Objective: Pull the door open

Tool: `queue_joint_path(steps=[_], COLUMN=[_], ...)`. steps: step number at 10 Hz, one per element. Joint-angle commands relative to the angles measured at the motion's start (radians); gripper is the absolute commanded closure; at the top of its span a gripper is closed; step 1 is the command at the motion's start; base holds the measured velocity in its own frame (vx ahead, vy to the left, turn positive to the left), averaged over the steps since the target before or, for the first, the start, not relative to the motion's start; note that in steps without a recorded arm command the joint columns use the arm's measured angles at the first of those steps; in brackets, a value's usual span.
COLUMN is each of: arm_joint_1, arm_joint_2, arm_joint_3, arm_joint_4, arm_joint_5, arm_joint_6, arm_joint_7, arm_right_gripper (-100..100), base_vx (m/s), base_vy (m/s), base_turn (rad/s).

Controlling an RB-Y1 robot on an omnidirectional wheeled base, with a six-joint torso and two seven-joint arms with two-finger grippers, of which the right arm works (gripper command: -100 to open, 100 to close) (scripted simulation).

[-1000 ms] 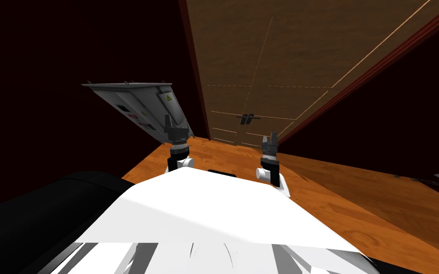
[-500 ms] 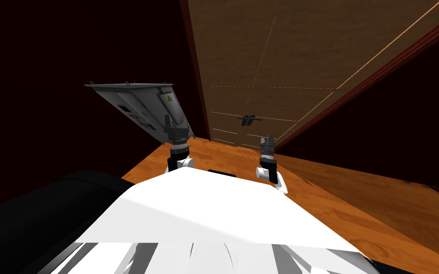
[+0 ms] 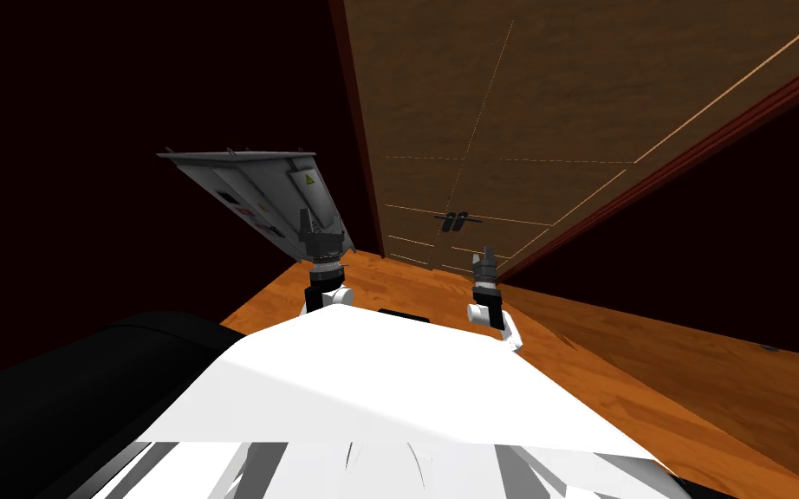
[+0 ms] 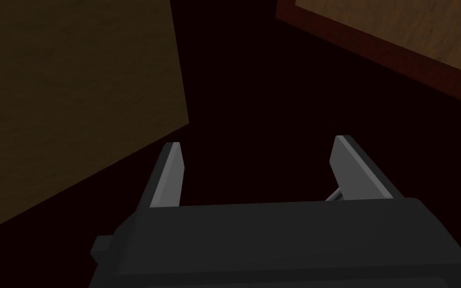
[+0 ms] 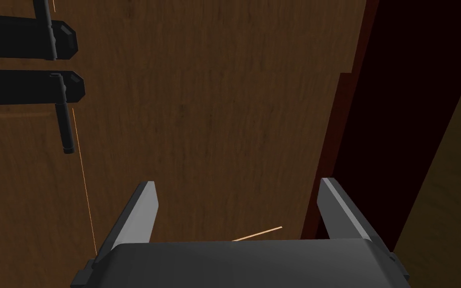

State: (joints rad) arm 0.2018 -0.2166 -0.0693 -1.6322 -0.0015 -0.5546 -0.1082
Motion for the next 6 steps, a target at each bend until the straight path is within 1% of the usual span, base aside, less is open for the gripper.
queue_joint_path(steps=[1,2,3,4,5,6], arm_joint_1=[-0.014,-0.032,-0.032,-0.05,-0.05,-0.068], arm_joint_2=[-0.011,-0.024,-0.024,-0.037,-0.037,-0.05], arm_joint_3=[-0.004,-0.007,-0.007,-0.011,-0.011,-0.014], arm_joint_4=[0.039,0.076,0.081,0.115,0.123,0.16], arm_joint_5=[-0.003,-0.005,-0.005,-0.008,-0.008,-0.01], arm_joint_6=[-0.001,-0.005,-0.005,-0.008,-0.008,-0.012], arm_joint_7=[-0.011,-0.023,-0.023,-0.035,-0.035,-0.047], arm_right_gripper=[-100,-100,-100,-100,-100,-100], base_vx=[0.064,0.056,0.042,0.042,0.04,0.051], base_vy=[-0.01,-0.006,-0.007,-0.012,-0.012,-0.005], base_turn=[0.017,0.033,0.021,0.038,0.024,0.041])
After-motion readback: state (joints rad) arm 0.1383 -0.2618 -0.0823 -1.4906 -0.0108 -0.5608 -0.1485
